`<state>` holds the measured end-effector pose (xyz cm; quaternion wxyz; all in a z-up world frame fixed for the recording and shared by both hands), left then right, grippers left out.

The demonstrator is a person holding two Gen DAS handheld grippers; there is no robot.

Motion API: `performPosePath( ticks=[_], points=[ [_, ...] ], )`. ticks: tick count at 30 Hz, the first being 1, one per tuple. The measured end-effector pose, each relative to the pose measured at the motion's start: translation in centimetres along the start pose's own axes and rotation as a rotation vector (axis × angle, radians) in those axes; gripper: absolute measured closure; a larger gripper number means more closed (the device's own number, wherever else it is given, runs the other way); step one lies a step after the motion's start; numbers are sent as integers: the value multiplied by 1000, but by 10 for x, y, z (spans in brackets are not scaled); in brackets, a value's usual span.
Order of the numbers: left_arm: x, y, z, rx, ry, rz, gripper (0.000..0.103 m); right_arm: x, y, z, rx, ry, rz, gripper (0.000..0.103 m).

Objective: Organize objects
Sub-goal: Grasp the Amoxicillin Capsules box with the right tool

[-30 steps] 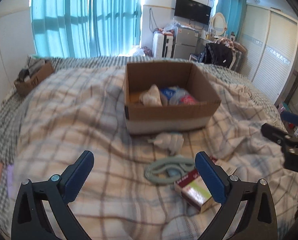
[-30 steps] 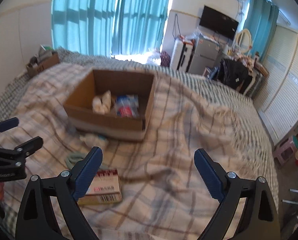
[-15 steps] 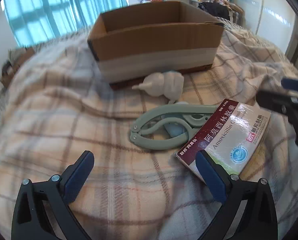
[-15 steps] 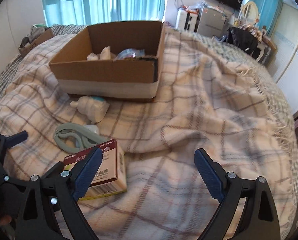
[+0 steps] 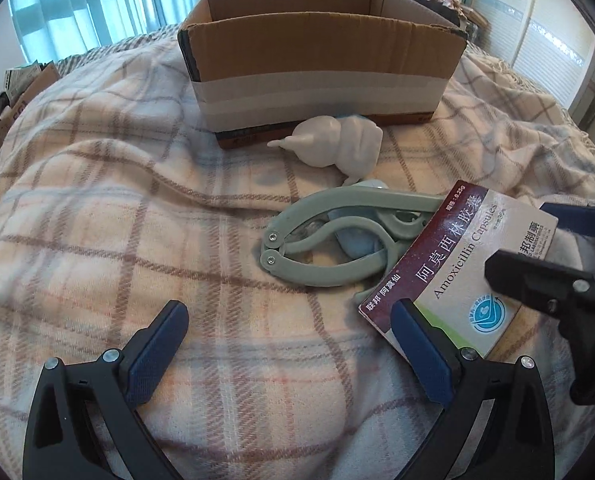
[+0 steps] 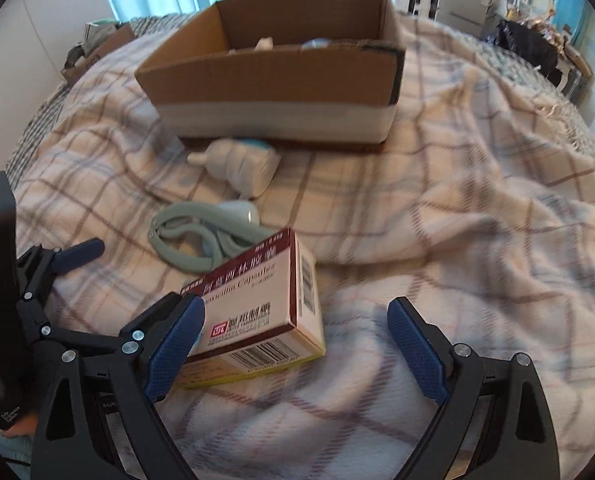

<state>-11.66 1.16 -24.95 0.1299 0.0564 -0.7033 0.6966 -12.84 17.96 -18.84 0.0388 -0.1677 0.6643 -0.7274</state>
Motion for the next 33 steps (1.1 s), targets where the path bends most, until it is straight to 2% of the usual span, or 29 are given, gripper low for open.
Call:
performPosePath(
  ticks=[4, 6, 8, 14, 15, 16, 17, 20, 28, 31, 33],
  points=[
    [-1, 0, 2, -13, -10, 0, 0, -2, 7, 4, 43, 10, 31, 14],
    [-1, -2, 3, -16, -13, -5, 0, -1, 8, 8, 72, 10, 33, 22],
    [-1, -3, 5, -23, -18, -7, 0, 2, 4, 15, 104, 7, 22, 40],
    [0, -8, 6, -19, -35, -17, 2, 9, -15, 28, 175, 13, -56, 51],
    [0, -9, 6, -16, -35, -20, 2, 10, -16, 31, 197, 12, -60, 54],
    [0, -11, 6, -13, -38, -22, 2, 11, -15, 35, 226, 6, -59, 61],
    [1, -12, 6, -17, -42, -23, 2, 13, -13, 38, 222, -2, -59, 66],
    [2, -18, 7, -48, -53, -24, 2, 16, -23, 36, 213, -9, -98, 68],
    [29, -38, -5, -76, -34, -72, 2, 40, -101, -8, -35, -29, -289, 73],
    [48, -37, -8, -97, -48, -82, 2, 49, -109, -22, -101, -34, -319, 73],
    [62, -34, -8, -102, -68, -89, 2, 55, -107, -28, -111, -31, -320, 73]
  ],
)
Point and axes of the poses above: each gripper's, at about its wrist camera, not at the fingertips, and y roughly the way its jaws point, z to its left, x to its top, the point moved 8 cm from there along y, roughly the way its jaws point, and after that the axes turned 13 degrees about z, right-handed, at the moved point
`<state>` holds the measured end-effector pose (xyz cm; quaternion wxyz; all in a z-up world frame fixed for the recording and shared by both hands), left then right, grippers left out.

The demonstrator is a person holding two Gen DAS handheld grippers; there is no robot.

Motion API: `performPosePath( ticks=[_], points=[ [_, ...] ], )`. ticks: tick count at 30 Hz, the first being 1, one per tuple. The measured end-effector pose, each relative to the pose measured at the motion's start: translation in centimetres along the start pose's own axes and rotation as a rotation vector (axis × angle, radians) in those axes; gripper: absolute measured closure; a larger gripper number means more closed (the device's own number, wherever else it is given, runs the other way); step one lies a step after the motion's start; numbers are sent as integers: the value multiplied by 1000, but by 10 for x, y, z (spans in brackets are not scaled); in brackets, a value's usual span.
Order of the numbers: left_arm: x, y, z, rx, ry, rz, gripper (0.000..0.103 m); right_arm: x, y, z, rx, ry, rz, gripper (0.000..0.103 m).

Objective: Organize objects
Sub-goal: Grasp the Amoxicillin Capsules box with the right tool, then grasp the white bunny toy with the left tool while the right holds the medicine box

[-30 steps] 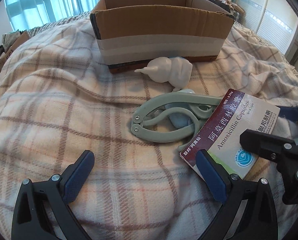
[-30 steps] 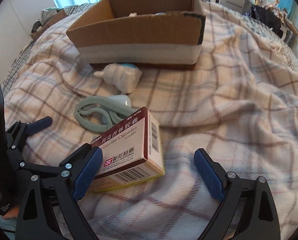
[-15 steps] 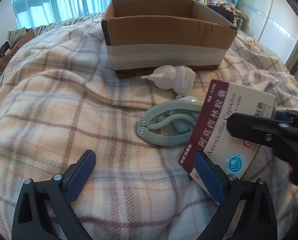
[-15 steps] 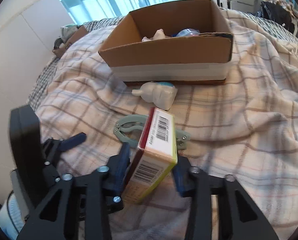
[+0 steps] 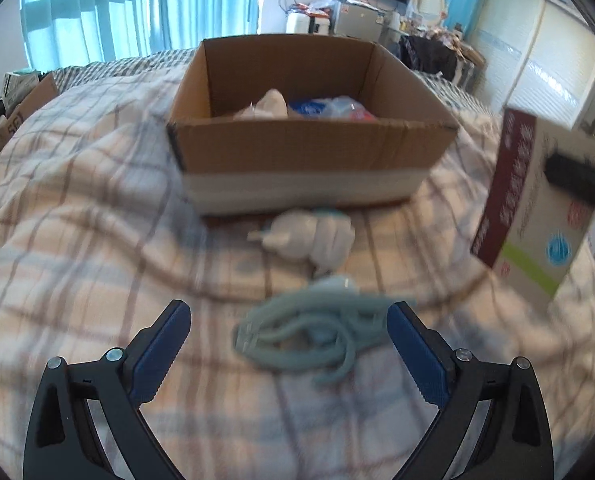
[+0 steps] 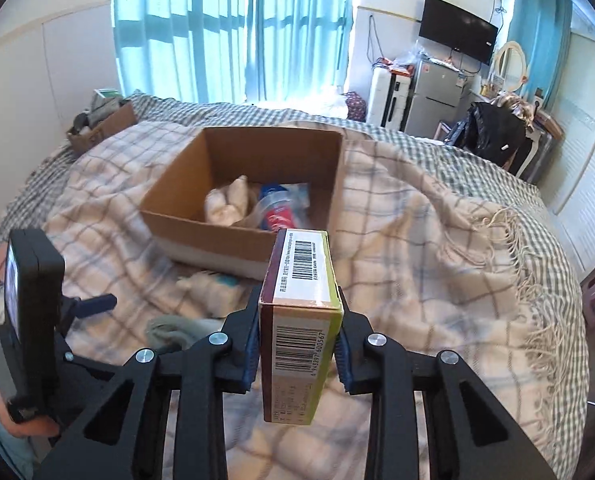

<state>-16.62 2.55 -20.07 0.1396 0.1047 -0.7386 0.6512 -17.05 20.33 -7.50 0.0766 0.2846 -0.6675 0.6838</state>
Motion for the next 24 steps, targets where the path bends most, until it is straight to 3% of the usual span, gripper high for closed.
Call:
performPosePath(
  ticks=[10, 13, 17, 24],
  points=[
    [43, 44, -15, 31, -2, 18, 4, 8, 39, -20, 8, 15, 17, 73],
    [45, 59, -19, 37, 13, 45, 14, 5, 52, -24, 22, 27, 33, 73],
    [47, 75, -17, 30, 9, 81, 40, 2, 62, -26, 36, 32, 48, 73],
    [37, 48, -19, 25, 34, 27, 41, -2, 59, -24, 41, 47, 41, 73]
  ],
)
Point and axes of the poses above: each gripper's, at about its wrist camera, not at the fingertips, and y roughly the way its jaws point, z to its left, x to its top, the point moved 8 cm from there along y, roughly the way its jaws point, and after that the axes turned 13 degrees about z, right-handed, at the moved point
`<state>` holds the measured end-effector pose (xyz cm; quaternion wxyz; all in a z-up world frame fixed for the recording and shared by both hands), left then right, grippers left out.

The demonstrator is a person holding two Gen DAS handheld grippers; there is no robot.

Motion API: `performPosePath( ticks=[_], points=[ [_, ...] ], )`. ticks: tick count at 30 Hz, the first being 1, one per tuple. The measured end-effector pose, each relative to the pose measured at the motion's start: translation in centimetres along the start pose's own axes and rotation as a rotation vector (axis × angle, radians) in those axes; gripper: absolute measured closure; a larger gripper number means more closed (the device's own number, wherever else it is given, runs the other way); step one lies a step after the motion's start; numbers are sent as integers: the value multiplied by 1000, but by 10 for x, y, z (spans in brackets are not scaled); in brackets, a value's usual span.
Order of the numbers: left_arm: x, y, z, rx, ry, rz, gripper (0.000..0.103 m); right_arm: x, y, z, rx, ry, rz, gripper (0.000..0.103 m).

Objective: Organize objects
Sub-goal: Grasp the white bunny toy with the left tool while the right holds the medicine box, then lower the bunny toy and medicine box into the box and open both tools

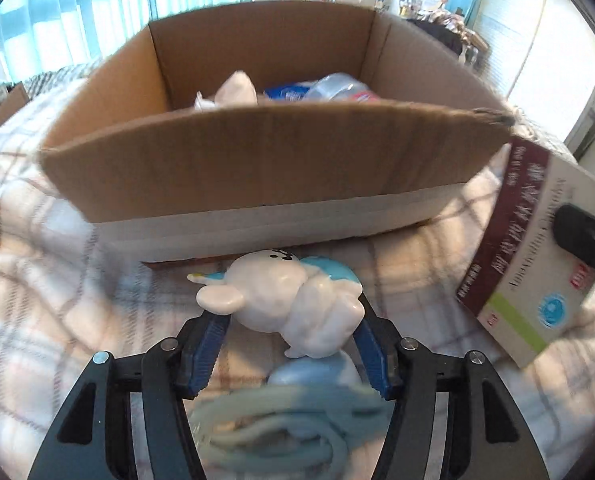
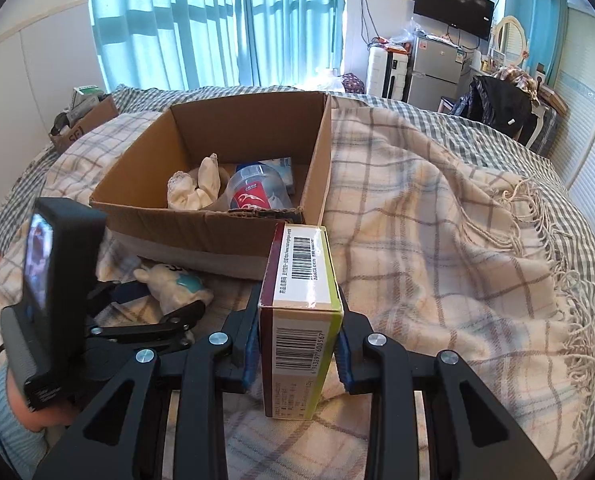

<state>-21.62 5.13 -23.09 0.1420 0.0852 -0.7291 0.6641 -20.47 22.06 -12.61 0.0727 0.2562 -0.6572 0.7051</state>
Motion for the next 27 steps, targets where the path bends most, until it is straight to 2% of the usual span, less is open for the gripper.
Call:
performPosePath(
  ticks=[9, 18, 27],
  points=[
    [-21, -75, 4, -37, -8, -116, 41, -3, -49, 17, -27, -9, -81, 74],
    [-23, -157, 13, -46, -22, -272, 41, -4, -131, 47, -62, -53, -209, 74],
    [4, -225, 26, -27, -18, -407, 41, 19, -193, 70, -65, -97, -332, 74]
  ],
)
Point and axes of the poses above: each gripper's, at about its wrist camera, not at the fingertips, and y roughly the way its jaws point, z to its left, x to its top, the point moved 8 cm from there along y, roughly the way its jaws point, and after that the axes turned 13 degrees about z, right-handed, at the moved point
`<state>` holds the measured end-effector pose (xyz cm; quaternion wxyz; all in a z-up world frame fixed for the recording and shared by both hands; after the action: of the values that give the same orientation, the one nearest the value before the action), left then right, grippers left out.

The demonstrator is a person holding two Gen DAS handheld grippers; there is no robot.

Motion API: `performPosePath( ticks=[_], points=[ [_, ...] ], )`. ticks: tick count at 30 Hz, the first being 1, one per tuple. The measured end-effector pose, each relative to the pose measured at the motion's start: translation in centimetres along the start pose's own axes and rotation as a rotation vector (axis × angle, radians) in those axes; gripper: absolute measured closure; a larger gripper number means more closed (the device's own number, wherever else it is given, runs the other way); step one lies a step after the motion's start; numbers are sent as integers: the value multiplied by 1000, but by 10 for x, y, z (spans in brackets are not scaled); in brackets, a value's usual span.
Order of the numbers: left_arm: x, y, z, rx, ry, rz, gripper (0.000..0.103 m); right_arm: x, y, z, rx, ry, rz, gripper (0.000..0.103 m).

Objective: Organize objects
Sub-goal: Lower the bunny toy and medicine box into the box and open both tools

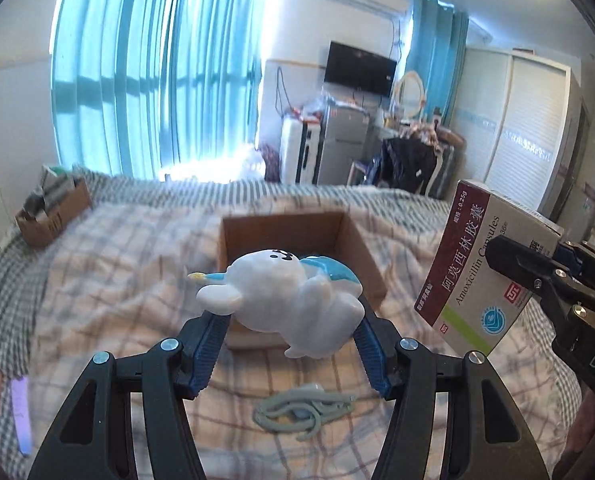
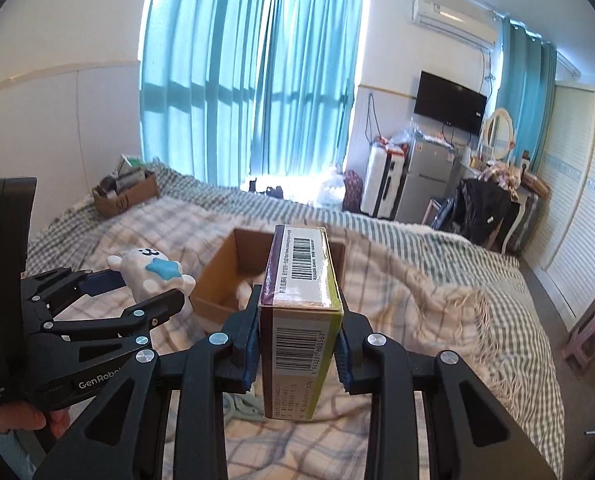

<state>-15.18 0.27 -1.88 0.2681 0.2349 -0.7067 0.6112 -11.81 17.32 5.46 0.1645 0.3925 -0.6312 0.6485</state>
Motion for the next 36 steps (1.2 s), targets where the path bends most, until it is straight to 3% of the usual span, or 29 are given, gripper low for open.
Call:
performPosePath(
  ticks=[9, 18, 26, 32, 36],
  points=[
    [55, 4, 14, 33, 6, -57, 41, 59, 7, -3, 31, -13, -67, 74],
    [94, 60, 29, 45, 1, -33, 41, 101, 86, -16, 43, -9, -25, 74],
    [106, 136, 38, 37, -14, 35, 41, 98, 193, -27, 39, -14, 97, 74],
    [85, 196, 41, 32, -13, 127, 41, 83, 257, -32, -20, -58, 172, 74],
    [65, 225, 43, 26, -1, 188, 41, 67, 283, -35, -10, -58, 200, 73]
  ],
)
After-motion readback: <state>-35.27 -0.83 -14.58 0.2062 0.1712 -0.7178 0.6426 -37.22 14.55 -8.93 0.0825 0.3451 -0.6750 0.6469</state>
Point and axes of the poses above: each gripper's, at about its wrist camera, not at the fingertips, and y roughly the way its jaws point, z to its left, x to its top, the point moved 8 cm from there along y, roughly the way its jaws point, and after that the axes turned 13 degrees about z, right-handed, at the moved point
